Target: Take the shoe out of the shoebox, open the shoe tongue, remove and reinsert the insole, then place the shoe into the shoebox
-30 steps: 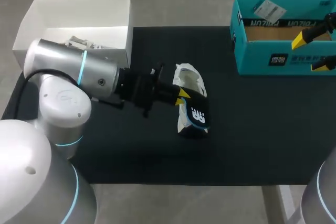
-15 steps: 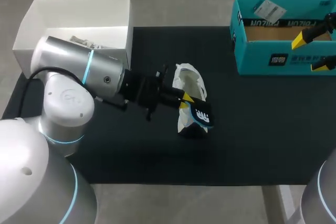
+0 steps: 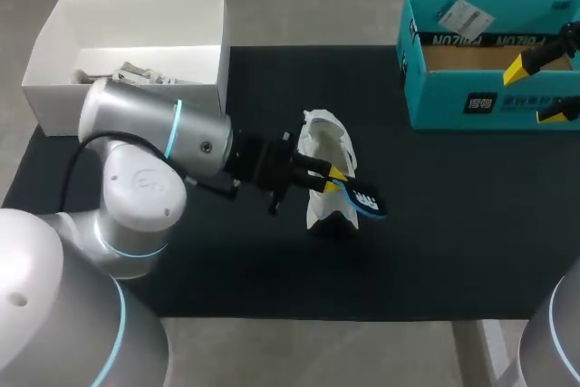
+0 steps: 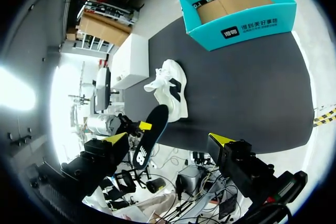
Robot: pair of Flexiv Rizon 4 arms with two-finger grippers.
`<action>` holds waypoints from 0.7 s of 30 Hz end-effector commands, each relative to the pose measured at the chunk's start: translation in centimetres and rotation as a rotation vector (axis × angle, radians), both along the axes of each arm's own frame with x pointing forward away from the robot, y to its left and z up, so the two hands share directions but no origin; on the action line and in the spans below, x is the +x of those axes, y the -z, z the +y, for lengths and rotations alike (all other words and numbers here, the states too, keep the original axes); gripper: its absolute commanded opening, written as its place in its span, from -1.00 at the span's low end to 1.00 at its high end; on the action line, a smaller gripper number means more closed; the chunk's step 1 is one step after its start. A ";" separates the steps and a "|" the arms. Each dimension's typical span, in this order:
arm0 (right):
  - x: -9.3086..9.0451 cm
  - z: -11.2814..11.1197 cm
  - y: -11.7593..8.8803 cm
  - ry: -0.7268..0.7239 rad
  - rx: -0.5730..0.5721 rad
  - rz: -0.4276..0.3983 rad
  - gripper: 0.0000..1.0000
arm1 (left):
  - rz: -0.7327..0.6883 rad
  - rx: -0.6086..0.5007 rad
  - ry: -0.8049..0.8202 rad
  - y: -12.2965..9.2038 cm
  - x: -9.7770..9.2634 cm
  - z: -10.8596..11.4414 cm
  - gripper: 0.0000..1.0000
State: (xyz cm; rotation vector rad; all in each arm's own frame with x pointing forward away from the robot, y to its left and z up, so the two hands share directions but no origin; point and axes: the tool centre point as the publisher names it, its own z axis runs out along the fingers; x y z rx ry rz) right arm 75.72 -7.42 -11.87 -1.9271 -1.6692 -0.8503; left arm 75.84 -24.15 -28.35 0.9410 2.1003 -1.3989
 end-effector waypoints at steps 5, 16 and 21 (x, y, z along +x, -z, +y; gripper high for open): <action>0.0 0.0 0.0 0.001 -0.001 0.001 1.00 | 0.006 0.028 -0.035 2.0 1.7 0.4 -1.00; 0.0 0.0 0.0 0.001 -0.001 0.001 1.00 | 0.043 0.017 -0.039 3.3 3.4 1.2 -1.00; 0.0 0.0 0.0 0.001 -0.001 0.001 1.00 | 0.056 0.021 -0.040 3.7 4.2 1.1 -1.00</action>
